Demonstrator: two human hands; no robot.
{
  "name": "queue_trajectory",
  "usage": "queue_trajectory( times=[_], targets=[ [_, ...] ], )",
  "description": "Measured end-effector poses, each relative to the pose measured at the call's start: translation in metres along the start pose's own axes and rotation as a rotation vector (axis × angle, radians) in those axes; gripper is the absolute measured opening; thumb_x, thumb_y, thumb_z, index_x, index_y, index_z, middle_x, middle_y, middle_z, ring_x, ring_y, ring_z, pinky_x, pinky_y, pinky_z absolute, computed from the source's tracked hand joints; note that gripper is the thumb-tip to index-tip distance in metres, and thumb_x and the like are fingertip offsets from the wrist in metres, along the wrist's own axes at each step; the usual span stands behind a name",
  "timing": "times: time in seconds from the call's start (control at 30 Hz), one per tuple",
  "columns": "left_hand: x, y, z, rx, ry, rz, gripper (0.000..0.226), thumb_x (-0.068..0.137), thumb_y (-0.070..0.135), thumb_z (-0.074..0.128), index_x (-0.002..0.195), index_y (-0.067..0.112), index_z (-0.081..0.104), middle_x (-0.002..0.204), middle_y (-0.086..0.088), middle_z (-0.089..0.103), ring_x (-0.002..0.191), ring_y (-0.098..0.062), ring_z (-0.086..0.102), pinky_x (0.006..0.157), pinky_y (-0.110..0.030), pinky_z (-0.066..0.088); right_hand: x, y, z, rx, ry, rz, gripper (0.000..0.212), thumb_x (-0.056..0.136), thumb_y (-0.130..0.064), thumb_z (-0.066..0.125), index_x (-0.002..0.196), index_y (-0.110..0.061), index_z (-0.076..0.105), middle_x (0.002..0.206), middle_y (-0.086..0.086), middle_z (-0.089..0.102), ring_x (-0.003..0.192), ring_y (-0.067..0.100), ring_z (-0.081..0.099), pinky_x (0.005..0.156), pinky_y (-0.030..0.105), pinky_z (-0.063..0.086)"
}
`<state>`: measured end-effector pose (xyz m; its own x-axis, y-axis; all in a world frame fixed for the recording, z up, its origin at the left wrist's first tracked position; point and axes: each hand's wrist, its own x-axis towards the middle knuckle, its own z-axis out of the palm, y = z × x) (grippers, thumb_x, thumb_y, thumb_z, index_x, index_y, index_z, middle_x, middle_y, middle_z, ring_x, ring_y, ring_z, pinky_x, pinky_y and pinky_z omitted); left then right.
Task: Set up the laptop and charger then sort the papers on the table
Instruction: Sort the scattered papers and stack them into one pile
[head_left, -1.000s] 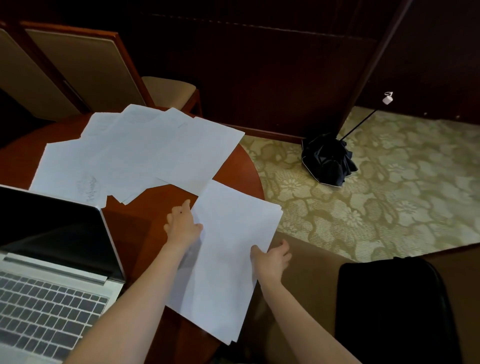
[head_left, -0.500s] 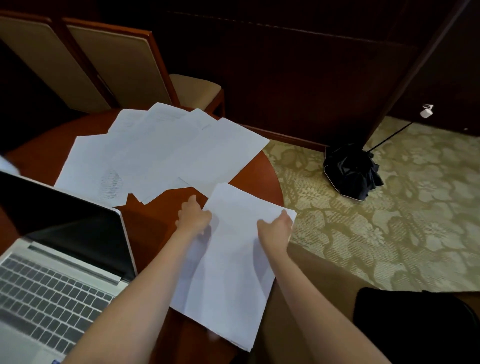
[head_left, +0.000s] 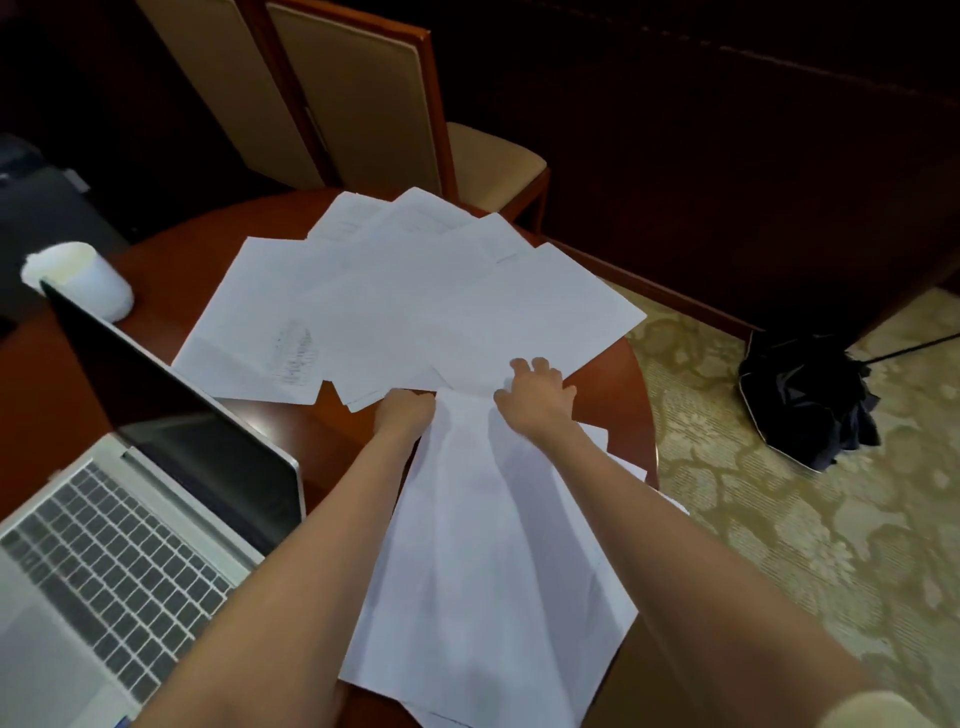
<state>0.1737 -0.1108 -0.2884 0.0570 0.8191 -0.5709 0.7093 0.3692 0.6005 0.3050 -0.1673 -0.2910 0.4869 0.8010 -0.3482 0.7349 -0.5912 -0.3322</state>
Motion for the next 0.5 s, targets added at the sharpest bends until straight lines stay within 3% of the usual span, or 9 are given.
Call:
queue_trajectory(
  times=[0.07, 0.1, 0.13, 0.2, 0.27, 0.33, 0.4, 0.43, 0.5],
  targets=[
    [-0.002, 0.006, 0.007, 0.064, -0.049, 0.101, 0.029, 0.092, 0.003, 0.037, 0.067, 0.008, 0.052, 0.109, -0.025, 0.062, 0.094, -0.031, 0.056, 0.066, -0.03, 0.04, 0.013, -0.003, -0.005, 0.044, 0.022, 0.01, 0.044, 0.094, -0.026, 0.041, 0.135, -0.011, 0.037, 0.136, 0.013, 0.037, 0.125, 0.031, 0.038, 0.099, 0.042, 0.033],
    [-0.005, 0.008, 0.011, 0.084, -0.058, 0.145, 0.033, 0.09, 0.001, 0.037, 0.061, 0.012, 0.049, 0.091, -0.021, 0.063, 0.087, -0.031, 0.056, 0.058, -0.029, 0.036, 0.02, -0.005, -0.008, 0.074, 0.033, 0.031, 0.043, 0.093, -0.024, 0.042, 0.134, -0.01, 0.038, 0.135, 0.014, 0.037, 0.124, 0.032, 0.038, 0.099, 0.042, 0.033],
    [-0.009, 0.009, 0.015, 0.086, -0.082, 0.176, 0.036, 0.087, -0.001, 0.036, 0.055, 0.015, 0.042, 0.072, -0.012, 0.056, 0.073, -0.027, 0.051, 0.051, -0.027, 0.029, 0.028, -0.007, -0.011, 0.095, 0.046, 0.05, 0.043, 0.093, -0.023, 0.043, 0.133, -0.009, 0.038, 0.135, 0.014, 0.036, 0.125, 0.032, 0.036, 0.1, 0.042, 0.033],
    [-0.016, 0.007, 0.024, 0.09, -0.178, 0.225, 0.031, 0.082, -0.005, 0.033, 0.057, 0.014, 0.036, 0.063, -0.001, 0.037, 0.058, -0.016, 0.032, 0.051, -0.025, 0.02, 0.041, -0.008, -0.017, 0.127, 0.064, 0.086, 0.045, 0.092, -0.023, 0.043, 0.134, -0.009, 0.037, 0.138, 0.015, 0.032, 0.126, 0.033, 0.033, 0.102, 0.044, 0.031],
    [-0.02, 0.002, 0.03, 0.129, -0.25, 0.286, 0.025, 0.08, -0.006, 0.031, 0.07, 0.009, 0.048, 0.07, -0.005, 0.042, 0.061, -0.015, 0.035, 0.052, -0.024, 0.023, 0.053, -0.006, -0.021, 0.155, 0.067, 0.131, 0.046, 0.092, -0.025, 0.043, 0.134, -0.008, 0.037, 0.138, 0.015, 0.031, 0.126, 0.034, 0.032, 0.102, 0.046, 0.032],
    [-0.024, -0.001, 0.033, 0.185, -0.281, 0.345, 0.031, 0.084, -0.005, 0.031, 0.096, 0.002, 0.058, 0.087, -0.014, 0.055, 0.075, -0.021, 0.049, 0.054, -0.021, 0.033, 0.061, -0.002, -0.021, 0.163, 0.056, 0.183, 0.047, 0.091, -0.026, 0.044, 0.134, -0.008, 0.036, 0.137, 0.015, 0.031, 0.126, 0.034, 0.032, 0.1, 0.047, 0.034],
    [-0.025, -0.006, 0.036, 0.219, -0.29, 0.333, 0.046, 0.09, 0.0, 0.029, 0.134, 0.004, 0.04, 0.124, -0.016, 0.054, 0.104, -0.027, 0.054, 0.078, -0.026, 0.045, 0.064, 0.004, -0.016, 0.197, 0.027, 0.219, 0.049, 0.091, -0.026, 0.045, 0.135, -0.008, 0.035, 0.137, 0.015, 0.03, 0.127, 0.034, 0.032, 0.1, 0.046, 0.035],
    [-0.027, -0.008, 0.038, 0.248, -0.306, 0.331, 0.055, 0.092, 0.001, 0.028, 0.146, 0.009, 0.024, 0.14, -0.012, 0.044, 0.12, -0.027, 0.049, 0.092, -0.028, 0.042, 0.064, 0.007, -0.013, 0.214, 0.009, 0.221, 0.05, 0.091, -0.027, 0.047, 0.135, -0.007, 0.035, 0.138, 0.016, 0.03, 0.127, 0.034, 0.033, 0.101, 0.045, 0.036],
    [-0.033, -0.01, 0.042, 0.244, -0.317, 0.346, 0.062, 0.092, 0.0, 0.028, 0.151, 0.013, 0.014, 0.151, -0.007, 0.032, 0.135, -0.023, 0.037, 0.104, -0.026, 0.034, 0.064, 0.012, -0.006, 0.197, -0.006, 0.188, 0.052, 0.089, -0.028, 0.051, 0.134, -0.007, 0.037, 0.137, 0.015, 0.031, 0.127, 0.033, 0.033, 0.103, 0.042, 0.036]
  ],
)
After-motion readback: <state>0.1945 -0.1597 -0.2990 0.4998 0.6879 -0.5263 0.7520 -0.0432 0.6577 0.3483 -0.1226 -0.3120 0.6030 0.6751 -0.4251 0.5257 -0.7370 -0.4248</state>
